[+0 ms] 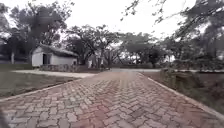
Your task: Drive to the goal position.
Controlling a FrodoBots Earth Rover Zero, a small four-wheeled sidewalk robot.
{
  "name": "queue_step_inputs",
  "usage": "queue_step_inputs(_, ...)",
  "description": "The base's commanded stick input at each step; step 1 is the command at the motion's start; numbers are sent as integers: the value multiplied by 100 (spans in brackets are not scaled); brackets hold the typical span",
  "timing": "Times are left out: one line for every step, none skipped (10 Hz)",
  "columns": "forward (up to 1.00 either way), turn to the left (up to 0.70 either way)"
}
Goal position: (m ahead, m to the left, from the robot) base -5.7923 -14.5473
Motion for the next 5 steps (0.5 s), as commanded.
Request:
queue_step_inputs(70,-12)
queue_step_inputs(70,0)
queue_step_inputs(70,0)
queue_step_inputs(70,0)
queue_step_inputs(70,0)
